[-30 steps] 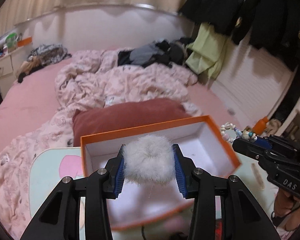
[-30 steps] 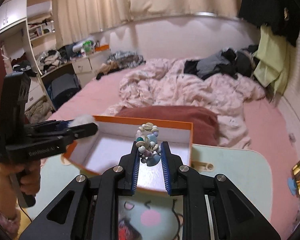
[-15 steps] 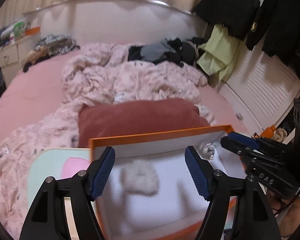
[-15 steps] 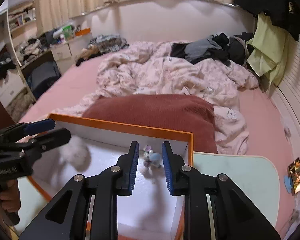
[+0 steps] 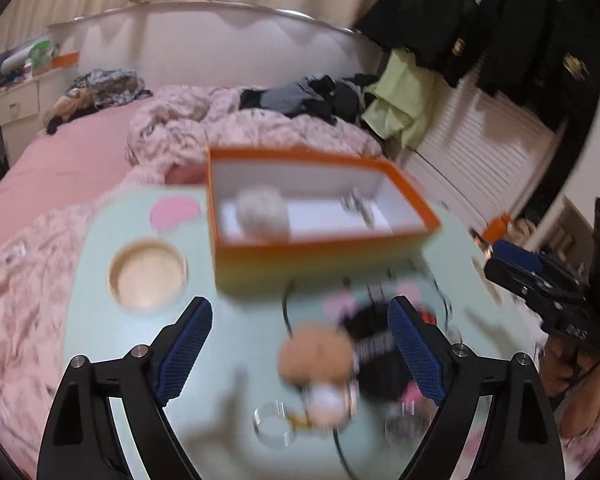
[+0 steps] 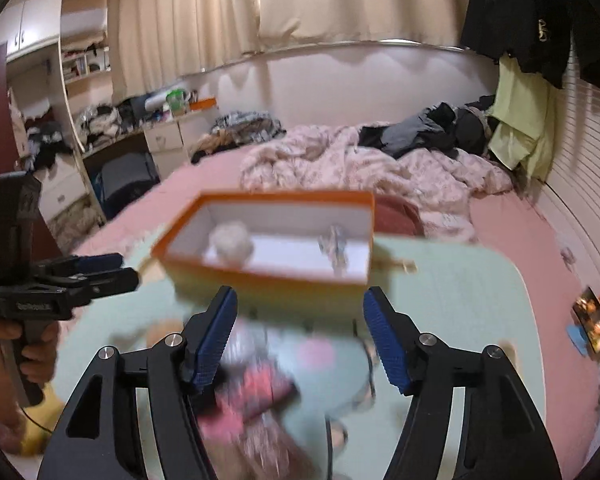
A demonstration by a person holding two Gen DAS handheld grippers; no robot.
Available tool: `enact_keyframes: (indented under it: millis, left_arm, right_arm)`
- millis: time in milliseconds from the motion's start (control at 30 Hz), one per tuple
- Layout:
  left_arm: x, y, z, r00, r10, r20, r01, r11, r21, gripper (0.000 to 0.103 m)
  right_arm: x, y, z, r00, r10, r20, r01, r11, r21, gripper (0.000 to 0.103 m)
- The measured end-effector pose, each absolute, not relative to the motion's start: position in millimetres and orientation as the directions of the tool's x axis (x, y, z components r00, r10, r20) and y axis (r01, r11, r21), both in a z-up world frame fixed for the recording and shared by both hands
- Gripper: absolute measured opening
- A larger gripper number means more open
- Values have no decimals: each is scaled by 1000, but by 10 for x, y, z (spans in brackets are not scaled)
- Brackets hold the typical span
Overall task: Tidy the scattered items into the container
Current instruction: 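Carry the white pompom over the box and open the left gripper, then grasp the silver card pack on the table with the right gripper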
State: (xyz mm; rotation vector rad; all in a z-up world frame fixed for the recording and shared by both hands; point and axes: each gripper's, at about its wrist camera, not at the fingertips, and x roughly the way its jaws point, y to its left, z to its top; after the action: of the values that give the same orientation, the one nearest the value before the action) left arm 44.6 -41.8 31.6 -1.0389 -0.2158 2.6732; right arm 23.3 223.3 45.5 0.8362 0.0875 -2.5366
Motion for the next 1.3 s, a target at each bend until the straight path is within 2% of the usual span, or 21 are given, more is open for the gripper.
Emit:
enact_keyframes:
  millis: [200,400,467,567,600,733,1133,1200,1233,1267,1300]
  left_arm:
    - [925,-408,-2,-735,224,-640,-153,-974,-165,89]
    - [882,-358,-248,-720,148,-678,-105,-989,-103,89]
    - [878,-324,-312,-720,116,-684,-99,-993,-64,90]
    - [920,-238,-367,-737,81,-671,-108,-994,-2,96]
    - [935,-208,-385,-746,70,-663,-108,-994,16,101]
    - [981,-184,-431,-762,73,-643,-102,-995,8,102]
    - [985,-184,-429,-766,75,-638,-102,-995,5,102]
    - [986,-179,-419,-766,76,-638,-102,-995,4,102]
    - [992,-173,-409,-767,78,-637,-102,-995,2,102]
    - [998,-172,-400,-768,82,-635,-103,-995,-3,102]
    - [1001,-177,-391,-769,89,-633,-105,-994,-12,102]
  right_arm:
    - [607,2404,45,-675,-351,-649,422,-905,51,66]
    - [797,2484,-212,-662,-299,-687,389,-921,26,66]
    - [849,2500,-254,-676,-295,-675,377,-926,28,69]
    - [893,2518,-287,-677,-303,-671,374,-927,40,76]
    - [905,2523,-307,-675,-308,-670,380,-924,42,77]
    - [935,2440,-438,-677,-253,-691,370,-929,-23,77]
    - [910,2295,-291,-688,-339,-642,451,-892,-13,77]
    - [870,2262,-287,-676,-367,-639,469,-883,12,72]
    - [847,2249,-298,-661,-382,-646,479,-877,29,58]
    - [831,2236,-316,-644,-394,-656,489,-871,43,38]
    - [817,2230,-343,-627,-405,-665,496,-866,59,29]
